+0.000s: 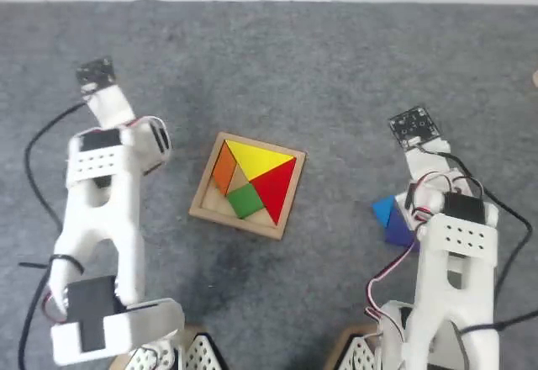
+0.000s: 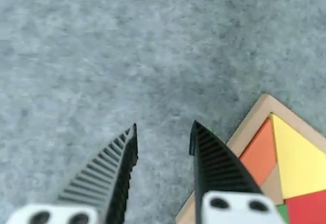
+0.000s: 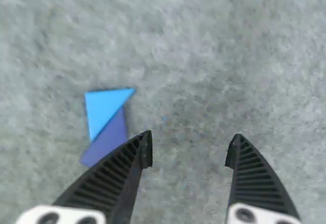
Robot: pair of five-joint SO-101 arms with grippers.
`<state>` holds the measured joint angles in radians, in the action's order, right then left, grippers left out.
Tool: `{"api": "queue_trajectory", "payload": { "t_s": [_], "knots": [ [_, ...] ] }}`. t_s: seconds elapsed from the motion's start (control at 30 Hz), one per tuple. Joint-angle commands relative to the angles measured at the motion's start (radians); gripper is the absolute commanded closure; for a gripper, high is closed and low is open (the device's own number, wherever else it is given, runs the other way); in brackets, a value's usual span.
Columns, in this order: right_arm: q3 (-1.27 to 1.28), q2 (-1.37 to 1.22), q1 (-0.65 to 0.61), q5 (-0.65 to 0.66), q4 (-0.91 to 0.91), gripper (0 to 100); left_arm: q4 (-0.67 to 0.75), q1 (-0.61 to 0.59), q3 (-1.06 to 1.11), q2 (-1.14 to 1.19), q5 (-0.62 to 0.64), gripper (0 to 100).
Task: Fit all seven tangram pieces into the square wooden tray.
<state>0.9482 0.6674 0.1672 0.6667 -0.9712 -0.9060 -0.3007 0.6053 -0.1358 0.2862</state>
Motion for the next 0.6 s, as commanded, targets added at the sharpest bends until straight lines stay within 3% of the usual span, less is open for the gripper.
{"api": "queue_trajectory", "payload": {
  "t_s": [0.0,0.1,0.23,0.57],
  "knots": [
    [-0.002,-0.048,-0.068,0.032,-0.001,75.0,0.04,0.0,0.001,-0.054,0.009,84],
    [0.015,-0.142,-0.142,0.023,0.004,75.0,0.044,-0.041,0.002,-0.054,0.009,84],
    [0.017,-0.268,-0.147,-0.1,0.065,75.0,0.048,-0.107,0.002,-0.054,-0.02,84],
    [0.005,-0.407,-0.114,-0.072,0.016,75.0,0.068,-0.114,0.004,-0.052,-0.025,84]
  ]
}}
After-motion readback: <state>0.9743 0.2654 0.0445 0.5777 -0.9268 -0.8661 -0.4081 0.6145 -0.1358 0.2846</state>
